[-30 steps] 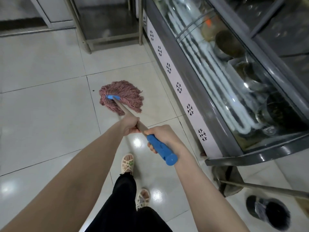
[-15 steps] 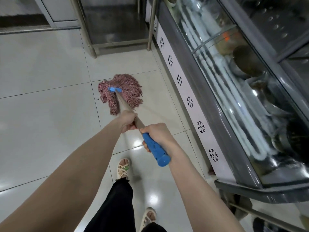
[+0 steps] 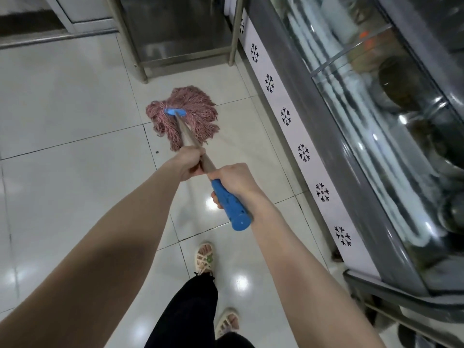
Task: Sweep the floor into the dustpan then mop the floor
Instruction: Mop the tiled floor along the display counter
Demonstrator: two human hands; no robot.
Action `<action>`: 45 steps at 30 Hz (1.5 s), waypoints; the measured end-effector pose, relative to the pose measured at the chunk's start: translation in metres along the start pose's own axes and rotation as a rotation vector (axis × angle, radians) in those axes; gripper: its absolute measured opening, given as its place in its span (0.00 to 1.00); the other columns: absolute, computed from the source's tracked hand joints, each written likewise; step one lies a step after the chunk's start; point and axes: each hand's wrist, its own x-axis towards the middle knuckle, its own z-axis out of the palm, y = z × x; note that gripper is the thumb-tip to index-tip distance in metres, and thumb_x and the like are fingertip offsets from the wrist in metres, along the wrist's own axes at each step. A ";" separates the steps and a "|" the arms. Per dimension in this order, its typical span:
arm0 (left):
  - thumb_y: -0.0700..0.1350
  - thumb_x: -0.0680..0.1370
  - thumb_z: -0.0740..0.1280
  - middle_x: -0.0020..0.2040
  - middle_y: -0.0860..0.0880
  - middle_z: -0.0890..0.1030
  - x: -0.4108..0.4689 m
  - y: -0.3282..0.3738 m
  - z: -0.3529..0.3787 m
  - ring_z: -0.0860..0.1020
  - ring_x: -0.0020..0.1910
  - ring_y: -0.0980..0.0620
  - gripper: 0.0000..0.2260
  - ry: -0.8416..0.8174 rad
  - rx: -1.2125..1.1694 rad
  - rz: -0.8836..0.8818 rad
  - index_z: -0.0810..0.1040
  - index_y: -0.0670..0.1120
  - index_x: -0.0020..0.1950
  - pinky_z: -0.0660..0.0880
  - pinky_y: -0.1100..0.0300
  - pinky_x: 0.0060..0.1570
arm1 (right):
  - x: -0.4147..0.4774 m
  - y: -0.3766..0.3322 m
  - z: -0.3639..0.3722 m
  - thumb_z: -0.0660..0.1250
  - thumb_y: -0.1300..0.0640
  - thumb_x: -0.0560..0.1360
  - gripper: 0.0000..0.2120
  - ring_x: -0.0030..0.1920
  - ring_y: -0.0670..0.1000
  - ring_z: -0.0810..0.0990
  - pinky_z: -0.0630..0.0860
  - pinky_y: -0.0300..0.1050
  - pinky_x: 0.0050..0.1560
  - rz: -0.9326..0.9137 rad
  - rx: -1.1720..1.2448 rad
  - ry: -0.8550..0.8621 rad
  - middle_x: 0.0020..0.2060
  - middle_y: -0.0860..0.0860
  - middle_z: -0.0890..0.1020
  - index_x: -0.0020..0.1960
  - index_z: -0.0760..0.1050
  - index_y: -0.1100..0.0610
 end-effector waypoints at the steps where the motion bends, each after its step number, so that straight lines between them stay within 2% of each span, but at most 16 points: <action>1: 0.38 0.82 0.57 0.44 0.42 0.71 -0.001 -0.004 0.001 0.72 0.48 0.45 0.09 0.005 0.008 -0.004 0.68 0.42 0.42 0.77 0.53 0.40 | -0.002 0.004 -0.001 0.64 0.66 0.73 0.04 0.16 0.52 0.72 0.70 0.38 0.21 0.012 -0.004 -0.002 0.27 0.57 0.73 0.39 0.71 0.64; 4: 0.39 0.82 0.56 0.44 0.41 0.72 -0.007 -0.019 0.006 0.73 0.48 0.44 0.09 -0.017 0.035 -0.016 0.69 0.42 0.42 0.77 0.51 0.44 | -0.011 0.022 -0.006 0.62 0.66 0.75 0.02 0.17 0.51 0.72 0.68 0.38 0.22 0.042 -0.006 -0.014 0.27 0.57 0.73 0.45 0.73 0.64; 6: 0.39 0.82 0.56 0.46 0.41 0.72 -0.018 -0.036 0.012 0.74 0.47 0.44 0.07 -0.035 0.050 -0.026 0.70 0.40 0.46 0.78 0.51 0.44 | -0.021 0.041 -0.014 0.61 0.67 0.76 0.03 0.18 0.51 0.73 0.68 0.40 0.23 0.046 0.008 -0.003 0.26 0.57 0.73 0.45 0.73 0.63; 8: 0.39 0.83 0.56 0.43 0.41 0.72 -0.034 -0.050 0.020 0.76 0.41 0.45 0.06 -0.058 0.037 -0.043 0.69 0.40 0.48 0.80 0.54 0.35 | -0.033 0.058 -0.021 0.61 0.66 0.76 0.03 0.19 0.51 0.73 0.67 0.42 0.25 0.053 0.017 0.003 0.27 0.57 0.73 0.45 0.72 0.62; 10: 0.38 0.83 0.56 0.40 0.41 0.72 -0.052 -0.067 0.032 0.75 0.36 0.46 0.09 -0.093 0.042 -0.048 0.68 0.41 0.43 0.78 0.57 0.26 | -0.050 0.080 -0.033 0.61 0.65 0.76 0.02 0.18 0.51 0.73 0.68 0.40 0.24 0.059 0.057 0.019 0.28 0.57 0.73 0.45 0.73 0.62; 12: 0.38 0.83 0.56 0.39 0.41 0.72 -0.077 -0.091 0.047 0.74 0.36 0.47 0.09 -0.136 0.047 -0.049 0.68 0.41 0.42 0.78 0.58 0.24 | -0.073 0.109 -0.046 0.62 0.65 0.76 0.02 0.17 0.50 0.72 0.68 0.38 0.23 0.050 0.091 0.030 0.30 0.57 0.73 0.46 0.73 0.62; 17: 0.38 0.83 0.56 0.40 0.41 0.73 -0.134 -0.166 0.079 0.75 0.37 0.46 0.09 -0.211 0.097 -0.059 0.69 0.40 0.43 0.78 0.57 0.25 | -0.134 0.189 -0.074 0.64 0.64 0.75 0.02 0.17 0.50 0.71 0.69 0.36 0.21 0.039 0.176 0.074 0.27 0.56 0.72 0.44 0.72 0.62; 21: 0.39 0.82 0.57 0.42 0.41 0.73 -0.183 -0.224 0.101 0.76 0.42 0.46 0.06 -0.270 0.174 -0.059 0.69 0.37 0.55 0.79 0.51 0.39 | -0.188 0.249 -0.095 0.64 0.64 0.75 0.04 0.18 0.50 0.73 0.70 0.38 0.23 0.031 0.171 0.130 0.27 0.57 0.74 0.42 0.72 0.64; 24: 0.40 0.82 0.57 0.45 0.41 0.75 -0.223 -0.255 0.110 0.76 0.40 0.48 0.06 -0.308 0.216 -0.059 0.69 0.37 0.55 0.78 0.55 0.35 | -0.225 0.282 -0.105 0.64 0.64 0.74 0.04 0.19 0.51 0.74 0.71 0.40 0.24 0.020 0.158 0.162 0.26 0.57 0.75 0.41 0.72 0.65; 27: 0.39 0.82 0.58 0.41 0.43 0.74 -0.255 -0.278 0.113 0.76 0.38 0.49 0.05 -0.335 0.233 -0.068 0.70 0.38 0.49 0.77 0.56 0.32 | -0.254 0.308 -0.110 0.65 0.63 0.74 0.04 0.21 0.52 0.74 0.72 0.41 0.26 0.041 0.154 0.182 0.24 0.57 0.75 0.42 0.73 0.64; 30: 0.39 0.82 0.57 0.40 0.44 0.72 -0.276 -0.296 0.113 0.75 0.37 0.50 0.04 -0.332 0.242 -0.061 0.69 0.39 0.51 0.76 0.57 0.28 | -0.277 0.326 -0.112 0.67 0.63 0.73 0.05 0.19 0.51 0.74 0.72 0.39 0.24 0.051 0.176 0.187 0.21 0.56 0.75 0.41 0.74 0.65; 32: 0.38 0.82 0.57 0.40 0.44 0.71 -0.285 -0.303 0.106 0.74 0.37 0.50 0.05 -0.323 0.242 -0.070 0.68 0.39 0.48 0.76 0.58 0.26 | -0.288 0.332 -0.109 0.68 0.62 0.72 0.06 0.18 0.51 0.74 0.71 0.38 0.22 0.064 0.190 0.170 0.22 0.56 0.75 0.42 0.74 0.66; 38: 0.37 0.82 0.55 0.43 0.43 0.72 -0.292 -0.309 0.056 0.76 0.38 0.50 0.08 -0.294 0.291 -0.086 0.67 0.39 0.44 0.77 0.55 0.38 | -0.301 0.334 -0.079 0.70 0.60 0.72 0.08 0.19 0.51 0.74 0.72 0.37 0.22 0.109 0.134 0.074 0.22 0.57 0.77 0.42 0.74 0.66; 41: 0.37 0.83 0.54 0.43 0.43 0.73 -0.290 -0.302 0.023 0.76 0.39 0.50 0.05 -0.285 0.279 -0.101 0.67 0.36 0.51 0.77 0.56 0.36 | -0.300 0.322 -0.053 0.70 0.60 0.73 0.09 0.19 0.51 0.74 0.71 0.37 0.21 0.115 0.110 0.042 0.22 0.57 0.77 0.42 0.74 0.66; 45: 0.38 0.83 0.55 0.42 0.42 0.74 -0.278 -0.281 -0.016 0.77 0.38 0.50 0.08 -0.264 0.268 -0.092 0.65 0.36 0.59 0.80 0.59 0.30 | -0.289 0.294 -0.018 0.69 0.60 0.74 0.09 0.18 0.51 0.74 0.71 0.37 0.20 0.100 0.055 0.023 0.21 0.56 0.76 0.44 0.74 0.66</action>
